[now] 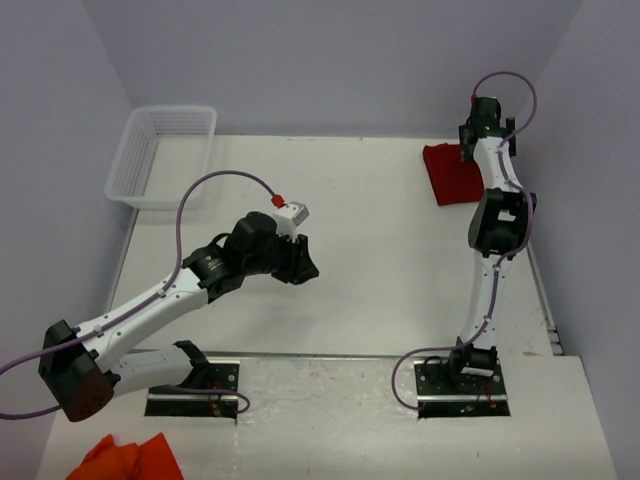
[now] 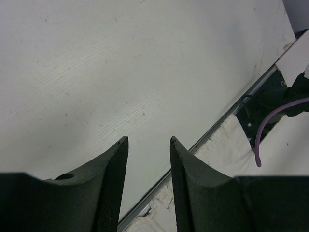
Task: Fold and stack the t-shirts
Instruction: Put the neatly folded tshirt into the corner of the board with the right arm
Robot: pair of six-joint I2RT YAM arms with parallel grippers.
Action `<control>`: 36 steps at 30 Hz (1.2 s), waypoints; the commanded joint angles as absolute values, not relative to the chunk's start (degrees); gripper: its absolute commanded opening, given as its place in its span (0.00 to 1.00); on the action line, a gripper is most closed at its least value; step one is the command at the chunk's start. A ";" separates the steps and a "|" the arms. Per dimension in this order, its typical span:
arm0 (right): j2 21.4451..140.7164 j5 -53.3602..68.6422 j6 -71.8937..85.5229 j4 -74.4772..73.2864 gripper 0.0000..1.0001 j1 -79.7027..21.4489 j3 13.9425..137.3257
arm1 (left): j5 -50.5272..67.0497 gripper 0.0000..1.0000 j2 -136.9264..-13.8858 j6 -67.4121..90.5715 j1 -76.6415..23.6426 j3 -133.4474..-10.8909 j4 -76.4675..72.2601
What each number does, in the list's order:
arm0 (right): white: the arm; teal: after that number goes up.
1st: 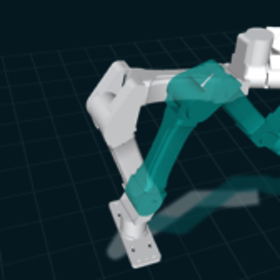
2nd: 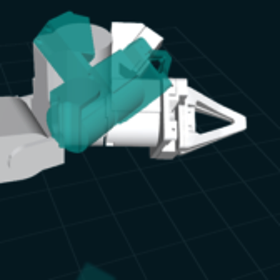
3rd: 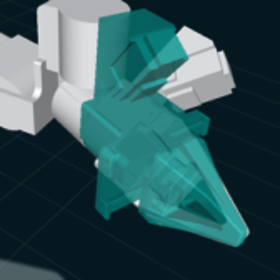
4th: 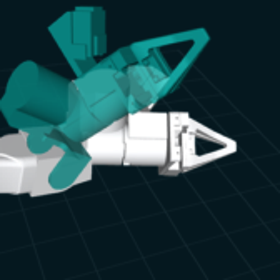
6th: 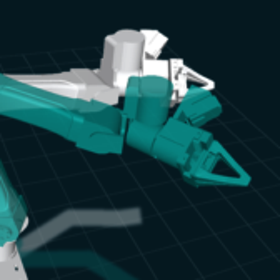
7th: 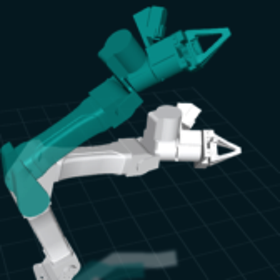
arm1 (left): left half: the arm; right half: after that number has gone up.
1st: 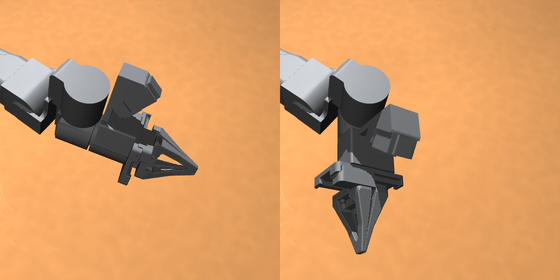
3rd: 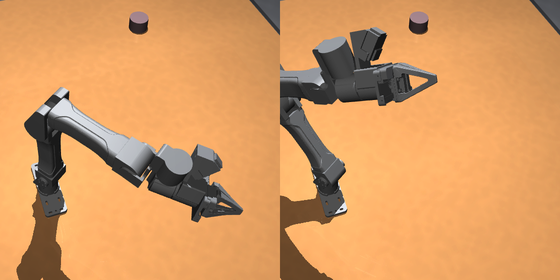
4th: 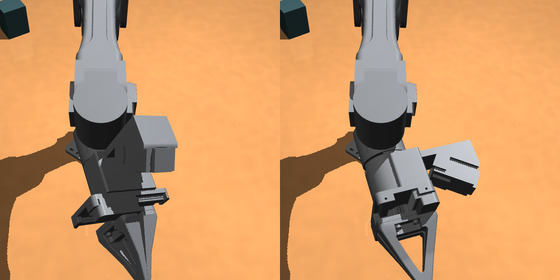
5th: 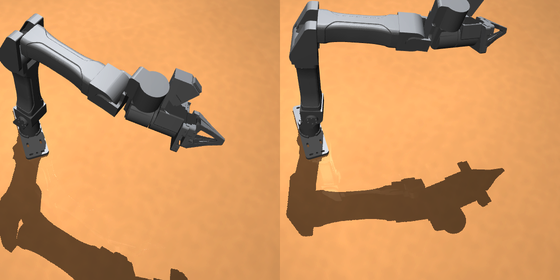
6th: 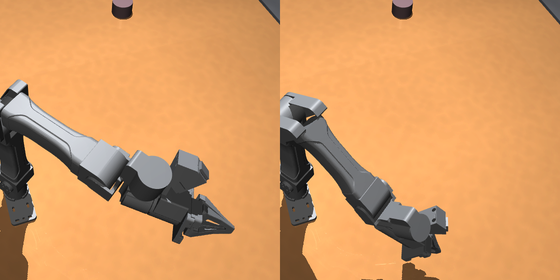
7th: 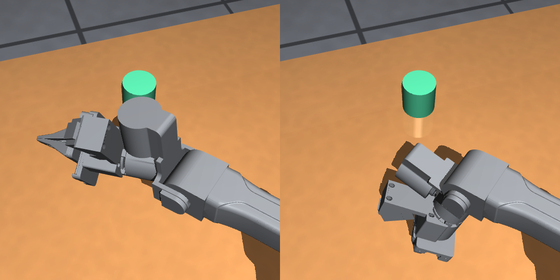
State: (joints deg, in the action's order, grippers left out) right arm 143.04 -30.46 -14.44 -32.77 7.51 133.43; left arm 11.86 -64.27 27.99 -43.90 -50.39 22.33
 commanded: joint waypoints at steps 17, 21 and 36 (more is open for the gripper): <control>100.20 -16.28 12.48 -25.66 0.99 -26.36 91.77 | -2.00 0.45 -48.26 36.47 -44.47 -42.98 23.99; 93.89 -7.68 12.57 -22.26 0.99 -26.45 80.47 | -9.13 0.62 -47.02 36.56 -44.74 -42.28 23.73; 71.02 -3.87 9.75 -11.26 0.99 -20.14 55.21 | -50.69 1.00 -62.21 27.80 -44.82 -48.77 16.45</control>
State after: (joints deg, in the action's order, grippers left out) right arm 71.75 -6.96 9.54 -15.84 -23.07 58.22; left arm -35.55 -58.85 33.58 -44.45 -44.80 21.17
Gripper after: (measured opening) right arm 0.987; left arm 0.997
